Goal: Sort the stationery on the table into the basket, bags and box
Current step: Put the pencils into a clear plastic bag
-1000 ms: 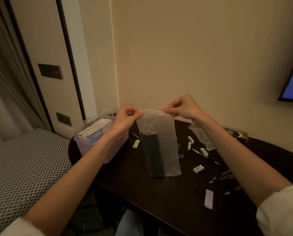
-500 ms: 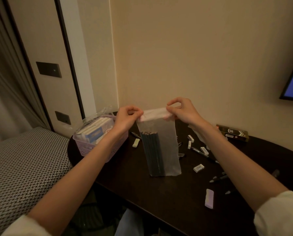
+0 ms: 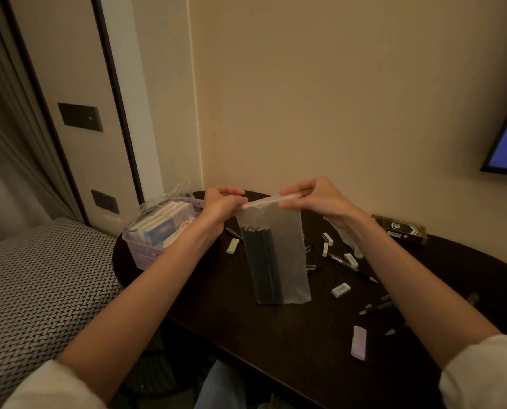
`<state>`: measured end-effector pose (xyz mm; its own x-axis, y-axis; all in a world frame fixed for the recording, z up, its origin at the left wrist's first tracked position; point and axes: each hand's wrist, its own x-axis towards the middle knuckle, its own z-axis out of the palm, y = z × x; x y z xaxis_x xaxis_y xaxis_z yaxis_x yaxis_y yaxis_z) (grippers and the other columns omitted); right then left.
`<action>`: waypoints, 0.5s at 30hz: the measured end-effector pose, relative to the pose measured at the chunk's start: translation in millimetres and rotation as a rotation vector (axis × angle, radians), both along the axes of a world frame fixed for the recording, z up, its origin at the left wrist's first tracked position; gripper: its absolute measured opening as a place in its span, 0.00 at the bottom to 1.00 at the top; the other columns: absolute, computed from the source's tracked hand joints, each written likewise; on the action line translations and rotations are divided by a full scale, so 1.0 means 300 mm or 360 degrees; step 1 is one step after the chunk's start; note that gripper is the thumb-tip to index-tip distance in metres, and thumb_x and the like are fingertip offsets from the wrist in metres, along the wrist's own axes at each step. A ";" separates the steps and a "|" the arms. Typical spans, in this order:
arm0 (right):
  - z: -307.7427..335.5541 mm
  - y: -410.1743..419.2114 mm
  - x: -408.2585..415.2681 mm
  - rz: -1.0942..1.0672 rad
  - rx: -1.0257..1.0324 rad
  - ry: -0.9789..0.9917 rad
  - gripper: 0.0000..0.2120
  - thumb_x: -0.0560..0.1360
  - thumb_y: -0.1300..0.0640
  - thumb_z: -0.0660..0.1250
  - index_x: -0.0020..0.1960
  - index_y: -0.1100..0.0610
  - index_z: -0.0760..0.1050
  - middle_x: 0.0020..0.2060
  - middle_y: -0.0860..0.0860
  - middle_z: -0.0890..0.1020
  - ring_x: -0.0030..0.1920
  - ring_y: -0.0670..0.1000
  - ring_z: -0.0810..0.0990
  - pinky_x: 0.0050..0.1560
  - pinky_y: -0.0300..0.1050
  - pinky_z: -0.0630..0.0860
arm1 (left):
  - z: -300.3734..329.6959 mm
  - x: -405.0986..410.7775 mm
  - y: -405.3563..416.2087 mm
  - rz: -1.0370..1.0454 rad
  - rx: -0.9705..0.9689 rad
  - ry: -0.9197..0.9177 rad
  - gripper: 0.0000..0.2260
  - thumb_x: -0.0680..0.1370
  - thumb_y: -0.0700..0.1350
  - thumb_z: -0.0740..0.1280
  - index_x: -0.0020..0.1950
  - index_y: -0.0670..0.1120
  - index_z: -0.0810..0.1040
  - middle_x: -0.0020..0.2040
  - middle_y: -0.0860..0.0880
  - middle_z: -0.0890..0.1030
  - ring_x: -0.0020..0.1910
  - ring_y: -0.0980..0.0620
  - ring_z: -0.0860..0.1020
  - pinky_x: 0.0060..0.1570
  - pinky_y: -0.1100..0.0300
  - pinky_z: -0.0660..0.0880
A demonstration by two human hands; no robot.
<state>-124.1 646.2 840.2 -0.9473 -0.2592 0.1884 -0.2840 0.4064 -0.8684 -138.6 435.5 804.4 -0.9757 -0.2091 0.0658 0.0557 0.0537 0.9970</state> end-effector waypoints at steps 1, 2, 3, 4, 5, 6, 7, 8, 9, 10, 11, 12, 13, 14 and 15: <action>-0.001 0.003 0.000 0.0021 0.0047 0.0010 0.17 0.68 0.61 0.75 0.55 0.59 0.80 0.52 0.52 0.81 0.53 0.47 0.78 0.48 0.35 0.75 | 0.001 0.003 0.001 -0.0012 0.0005 0.0000 0.07 0.74 0.35 0.70 0.49 0.44 0.80 0.51 0.47 0.79 0.54 0.50 0.77 0.47 0.60 0.78; -0.002 0.006 -0.001 0.0034 0.0080 0.0016 0.17 0.67 0.63 0.75 0.56 0.60 0.79 0.52 0.53 0.81 0.53 0.48 0.78 0.47 0.35 0.74 | 0.003 0.008 0.000 -0.0028 -0.0001 0.0001 0.06 0.74 0.35 0.70 0.48 0.44 0.80 0.51 0.47 0.79 0.53 0.50 0.77 0.46 0.61 0.77; -0.004 0.007 -0.003 0.0037 0.0112 0.0031 0.17 0.68 0.65 0.75 0.56 0.60 0.79 0.52 0.53 0.81 0.53 0.49 0.78 0.47 0.35 0.74 | 0.004 0.010 -0.004 -0.0049 -0.0008 -0.0001 0.05 0.75 0.35 0.70 0.48 0.43 0.80 0.51 0.46 0.79 0.53 0.50 0.77 0.45 0.61 0.77; -0.005 0.005 -0.005 0.0037 0.0147 0.0055 0.17 0.69 0.65 0.74 0.56 0.61 0.79 0.52 0.53 0.81 0.53 0.49 0.78 0.47 0.35 0.74 | 0.006 0.014 -0.010 -0.0079 -0.0009 -0.0006 0.05 0.75 0.35 0.70 0.49 0.42 0.81 0.51 0.45 0.79 0.52 0.50 0.78 0.45 0.61 0.77; -0.006 0.003 -0.008 0.0032 0.0183 0.0080 0.15 0.70 0.65 0.73 0.56 0.61 0.80 0.52 0.53 0.81 0.53 0.48 0.78 0.46 0.35 0.74 | 0.007 0.017 -0.017 -0.0115 -0.0004 -0.0010 0.06 0.74 0.35 0.70 0.50 0.41 0.81 0.51 0.44 0.80 0.52 0.49 0.78 0.44 0.61 0.77; -0.006 -0.001 -0.009 0.0028 0.0211 0.0099 0.14 0.70 0.65 0.72 0.56 0.61 0.80 0.51 0.52 0.81 0.51 0.46 0.77 0.46 0.35 0.74 | 0.008 0.022 -0.025 -0.0153 0.0002 -0.0009 0.06 0.74 0.35 0.70 0.50 0.41 0.81 0.50 0.44 0.80 0.51 0.49 0.79 0.43 0.62 0.77; -0.007 -0.005 -0.011 0.0024 0.0220 0.0111 0.14 0.71 0.64 0.71 0.56 0.62 0.80 0.51 0.52 0.82 0.50 0.44 0.77 0.45 0.34 0.73 | 0.008 0.026 -0.033 -0.0184 -0.0004 0.0002 0.06 0.74 0.35 0.70 0.50 0.40 0.81 0.49 0.44 0.81 0.50 0.50 0.79 0.42 0.62 0.77; -0.009 -0.007 -0.013 0.0018 0.0215 0.0116 0.13 0.71 0.64 0.71 0.56 0.62 0.80 0.50 0.52 0.82 0.48 0.43 0.77 0.44 0.34 0.73 | 0.009 0.033 -0.041 -0.0213 -0.0010 0.0020 0.06 0.74 0.35 0.70 0.51 0.40 0.82 0.48 0.44 0.81 0.49 0.50 0.80 0.41 0.63 0.77; -0.012 -0.008 -0.016 0.0006 0.0206 0.0115 0.13 0.72 0.63 0.71 0.55 0.63 0.80 0.48 0.52 0.82 0.47 0.42 0.77 0.43 0.34 0.73 | 0.009 0.041 -0.049 -0.0247 -0.0004 0.0039 0.07 0.74 0.36 0.71 0.51 0.39 0.81 0.47 0.45 0.82 0.48 0.51 0.80 0.41 0.63 0.77; -0.014 -0.011 -0.018 -0.0010 0.0198 0.0113 0.12 0.72 0.63 0.71 0.55 0.63 0.80 0.47 0.52 0.82 0.47 0.42 0.76 0.43 0.33 0.72 | 0.009 0.051 -0.056 -0.0286 0.0018 0.0047 0.07 0.74 0.38 0.71 0.52 0.39 0.81 0.46 0.45 0.82 0.47 0.51 0.81 0.41 0.63 0.77; -0.020 -0.013 -0.021 -0.0029 0.0186 0.0108 0.11 0.72 0.62 0.71 0.54 0.63 0.80 0.46 0.52 0.82 0.46 0.43 0.77 0.42 0.34 0.72 | 0.005 0.060 -0.065 -0.0332 0.0040 0.0049 0.08 0.74 0.40 0.71 0.52 0.39 0.81 0.46 0.45 0.83 0.47 0.50 0.81 0.42 0.62 0.77; -0.025 -0.015 -0.023 -0.0048 0.0176 0.0110 0.10 0.72 0.61 0.72 0.52 0.63 0.81 0.45 0.52 0.82 0.46 0.43 0.77 0.42 0.34 0.72 | 0.000 0.069 -0.072 -0.0376 0.0035 0.0052 0.09 0.74 0.42 0.72 0.53 0.40 0.81 0.47 0.46 0.83 0.48 0.51 0.82 0.43 0.62 0.77; -0.031 -0.017 -0.026 -0.0066 0.0166 0.0116 0.09 0.72 0.60 0.72 0.51 0.62 0.81 0.44 0.51 0.82 0.45 0.44 0.77 0.41 0.35 0.71 | -0.008 0.076 -0.078 -0.0404 -0.0019 0.0057 0.10 0.74 0.45 0.72 0.53 0.42 0.82 0.48 0.47 0.83 0.49 0.51 0.81 0.44 0.61 0.76; -0.037 -0.021 -0.026 -0.0079 0.0157 0.0123 0.08 0.72 0.59 0.72 0.50 0.62 0.81 0.43 0.50 0.82 0.44 0.43 0.77 0.40 0.35 0.71 | -0.016 0.084 -0.079 -0.0417 -0.0110 0.0063 0.11 0.74 0.47 0.72 0.53 0.43 0.82 0.49 0.48 0.82 0.50 0.52 0.80 0.45 0.61 0.75; -0.041 -0.023 -0.026 -0.0083 0.0147 0.0131 0.08 0.73 0.59 0.71 0.50 0.61 0.81 0.42 0.50 0.82 0.44 0.42 0.77 0.40 0.34 0.70 | -0.026 0.088 -0.080 -0.0421 -0.0209 0.0078 0.10 0.74 0.48 0.72 0.53 0.45 0.82 0.50 0.49 0.82 0.50 0.54 0.79 0.45 0.61 0.74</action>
<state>-131.9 639.4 827.8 -0.9422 -0.2297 0.2440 -0.3292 0.4997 -0.8012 -112.1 411.6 796.7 -0.9901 0.0656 0.1237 0.1328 0.1592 0.9783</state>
